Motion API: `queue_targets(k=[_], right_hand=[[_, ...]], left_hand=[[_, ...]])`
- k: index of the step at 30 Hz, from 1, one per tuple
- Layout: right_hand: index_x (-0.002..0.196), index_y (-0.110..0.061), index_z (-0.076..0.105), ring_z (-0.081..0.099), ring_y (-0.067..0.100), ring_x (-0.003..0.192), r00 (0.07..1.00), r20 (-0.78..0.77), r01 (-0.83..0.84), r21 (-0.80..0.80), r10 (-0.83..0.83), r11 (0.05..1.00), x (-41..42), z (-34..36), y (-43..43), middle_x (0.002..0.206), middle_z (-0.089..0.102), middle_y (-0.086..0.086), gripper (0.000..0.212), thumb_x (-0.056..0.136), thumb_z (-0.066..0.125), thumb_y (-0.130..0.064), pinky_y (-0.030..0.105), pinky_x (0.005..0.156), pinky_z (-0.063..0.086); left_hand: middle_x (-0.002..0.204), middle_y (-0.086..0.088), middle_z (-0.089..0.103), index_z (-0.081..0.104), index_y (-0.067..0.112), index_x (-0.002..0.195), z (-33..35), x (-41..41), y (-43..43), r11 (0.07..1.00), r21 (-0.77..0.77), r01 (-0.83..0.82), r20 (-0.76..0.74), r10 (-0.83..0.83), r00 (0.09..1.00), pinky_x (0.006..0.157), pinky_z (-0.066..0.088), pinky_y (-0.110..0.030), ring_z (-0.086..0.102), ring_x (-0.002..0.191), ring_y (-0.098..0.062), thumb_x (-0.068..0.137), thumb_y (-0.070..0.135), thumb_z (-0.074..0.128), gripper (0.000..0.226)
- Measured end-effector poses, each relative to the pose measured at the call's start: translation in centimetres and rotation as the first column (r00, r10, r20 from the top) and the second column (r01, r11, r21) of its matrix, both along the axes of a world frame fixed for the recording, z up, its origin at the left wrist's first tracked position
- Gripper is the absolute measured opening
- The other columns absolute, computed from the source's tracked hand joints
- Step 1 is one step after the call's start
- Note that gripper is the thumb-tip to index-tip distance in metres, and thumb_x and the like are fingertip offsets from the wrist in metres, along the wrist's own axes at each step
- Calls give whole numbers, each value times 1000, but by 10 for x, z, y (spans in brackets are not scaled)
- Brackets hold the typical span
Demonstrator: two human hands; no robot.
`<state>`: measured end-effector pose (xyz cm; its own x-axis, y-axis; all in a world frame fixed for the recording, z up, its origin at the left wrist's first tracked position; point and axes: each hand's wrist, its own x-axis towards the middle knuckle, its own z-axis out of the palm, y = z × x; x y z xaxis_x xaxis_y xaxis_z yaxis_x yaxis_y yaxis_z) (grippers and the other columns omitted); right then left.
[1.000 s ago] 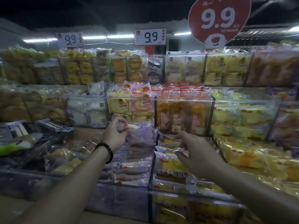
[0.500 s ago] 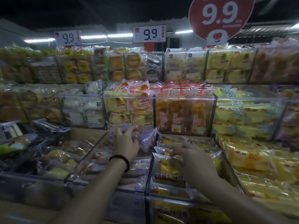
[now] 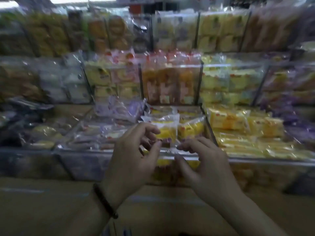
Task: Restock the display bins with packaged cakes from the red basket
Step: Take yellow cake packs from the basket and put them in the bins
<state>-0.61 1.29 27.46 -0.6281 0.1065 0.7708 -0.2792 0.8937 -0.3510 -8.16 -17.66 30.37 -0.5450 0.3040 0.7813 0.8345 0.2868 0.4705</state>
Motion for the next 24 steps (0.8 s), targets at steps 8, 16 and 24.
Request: queue_targets(k=[8, 16, 24], right_hand=[[99, -27, 71, 59, 2, 86, 944, 331, 27, -128, 17, 991, 98, -131, 33, 93, 63, -16, 15, 89, 72, -16, 10, 70, 41], [105, -26, 77, 72, 8, 99, 601, 798, 363, -245, -26, 899, 132, -306, 87, 104, 79, -7, 18, 87, 77, -24, 18, 80, 47], [121, -21, 77, 71, 23, 116, -57, 989, 224, -124, 140, 967, 107, -406, 78, 124, 76, 6, 32, 88, 76, -25, 28, 86, 52]], left_hand=[[87, 16, 65, 64, 31, 96, -144, 79, 57, 859, -350, 374, 335, -258, 906, 63, 47, -17, 64, 79, -3, 91, 15, 70, 17], [116, 2, 70, 66, 27, 121, -262, 62, 109, 421, -733, 534, 598, 25, 801, 84, 46, -24, 65, 111, -21, 101, 35, 62, 22], [144, -6, 57, 61, 25, 138, -283, 53, 121, 70, -802, 593, 592, 224, 774, 97, 46, -31, 55, 131, -27, 106, 45, 52, 38]])
